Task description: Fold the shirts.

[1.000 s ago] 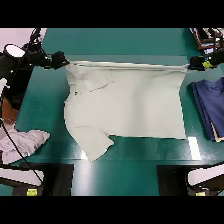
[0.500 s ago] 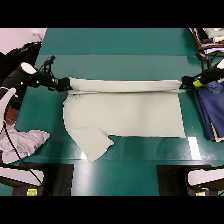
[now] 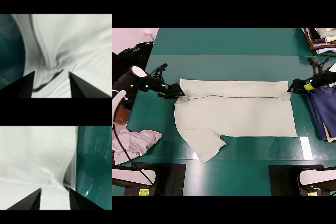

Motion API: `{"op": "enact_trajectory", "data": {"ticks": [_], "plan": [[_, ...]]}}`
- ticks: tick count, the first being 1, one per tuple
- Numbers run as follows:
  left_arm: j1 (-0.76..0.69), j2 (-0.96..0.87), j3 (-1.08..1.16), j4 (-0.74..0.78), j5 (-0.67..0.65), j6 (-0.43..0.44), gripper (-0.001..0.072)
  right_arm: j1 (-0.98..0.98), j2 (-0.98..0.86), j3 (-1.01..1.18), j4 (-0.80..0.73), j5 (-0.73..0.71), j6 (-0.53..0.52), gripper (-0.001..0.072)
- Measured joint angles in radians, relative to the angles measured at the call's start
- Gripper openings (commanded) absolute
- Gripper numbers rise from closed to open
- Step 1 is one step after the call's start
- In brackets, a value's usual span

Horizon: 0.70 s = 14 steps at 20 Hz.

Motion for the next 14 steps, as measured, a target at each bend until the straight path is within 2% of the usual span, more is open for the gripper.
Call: {"op": "enact_trajectory", "data": {"ticks": [4, 8, 14], "plan": [[0.031, 0.178, -0.149, 0.088, -0.098, -0.051, 0.0491, -0.055, 0.115, -0.048, 0.006, 0.072, -0.001, 0.0397], [0.002, 0.394, -0.441, 0.106, -0.137, -0.098, 0.049, -0.089, 0.265, -0.176, 0.01, 0.032, -0.002, 0.0397], [-0.119, 0.563, -0.752, -0.009, -0.096, -0.154, 0.0491, -0.097, 0.401, -0.279, 0.027, -0.024, -0.002, 0.0397]]}}
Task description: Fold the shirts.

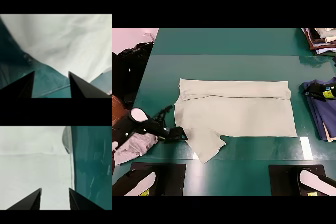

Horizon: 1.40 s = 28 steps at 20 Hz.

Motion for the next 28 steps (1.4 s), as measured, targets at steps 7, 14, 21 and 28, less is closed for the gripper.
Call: {"op": "enact_trajectory", "data": {"ticks": [7, 14, 21, 28], "plan": [[-0.117, 0.03, -0.086, -0.154, 0.202, -0.034, 0.0157, -0.001, 0.081, -0.016, 0.01, 0.008, 0.0, 0.0397], [-0.134, 0.051, -0.087, -0.209, 0.279, -0.016, 0.0023, -0.063, 0.106, -0.092, -0.046, 0.12, 0.0, 0.0401], [-0.135, 0.103, -0.062, -0.23, 0.235, 0.019, 0.0024, -0.26, 0.063, -0.389, -0.06, 0.15, -0.002, 0.042], [-0.135, 0.11, -0.058, -0.233, 0.227, 0.025, 0.0024, -0.322, -0.021, -0.51, 0.064, 0.123, -0.063, 0.0346]]}}
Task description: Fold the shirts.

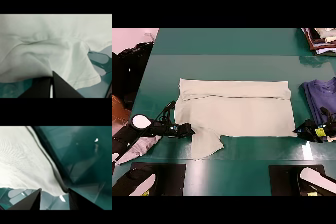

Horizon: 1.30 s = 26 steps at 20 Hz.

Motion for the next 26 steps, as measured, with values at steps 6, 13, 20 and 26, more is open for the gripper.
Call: {"op": "enact_trajectory", "data": {"ticks": [6, 13, 20, 26], "plan": [[0.0, 0.0, 0.006, 0.034, -0.049, -0.002, 0.0022, 0.058, -0.011, -0.016, 0.016, -0.038, -0.034, 0.0016], [-0.001, 0.137, 0.02, 0.105, -0.221, -0.067, 0.0022, 0.074, 0.211, -0.019, -0.17, 0.081, -0.056, 0.0016], [-0.001, 0.18, 0.206, 0.169, -0.22, -0.146, 0.0023, 0.083, 0.311, 0.097, -0.164, 0.104, -0.004, 0.0016], [-0.002, -0.179, 0.485, 0.235, -0.026, -0.093, 0.0024, 0.219, 0.063, 0.366, -0.117, 0.023, 0.024, 0.0016]]}}
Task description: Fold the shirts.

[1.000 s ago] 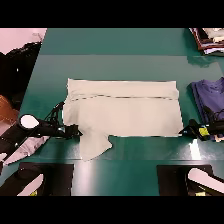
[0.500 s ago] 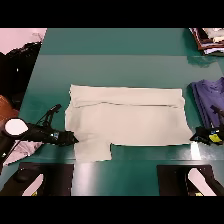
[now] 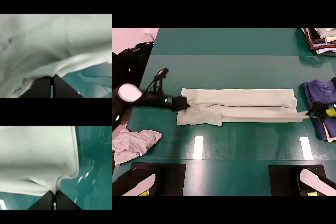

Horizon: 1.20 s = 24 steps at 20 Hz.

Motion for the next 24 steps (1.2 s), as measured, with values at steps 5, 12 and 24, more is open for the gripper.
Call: {"op": "enact_trajectory", "data": {"ticks": [5, 12, 24], "plan": [[0.0, -0.304, 0.237, 0.04, 0.073, 0.013, 0.0024, 0.113, -0.263, 0.268, 0.01, -0.032, 0.037, 0.0017], [0.001, -0.429, 0.338, 0.056, 0.182, 0.016, 0.0676, 0.167, -0.525, 0.556, 0.038, -0.021, 0.082, 0.0457], [0.0, -0.44, 0.414, 0.016, 0.052, 0.03, 0.0024, -0.004, -0.623, 0.51, 0.158, 0.137, -0.021, 0.061]]}}
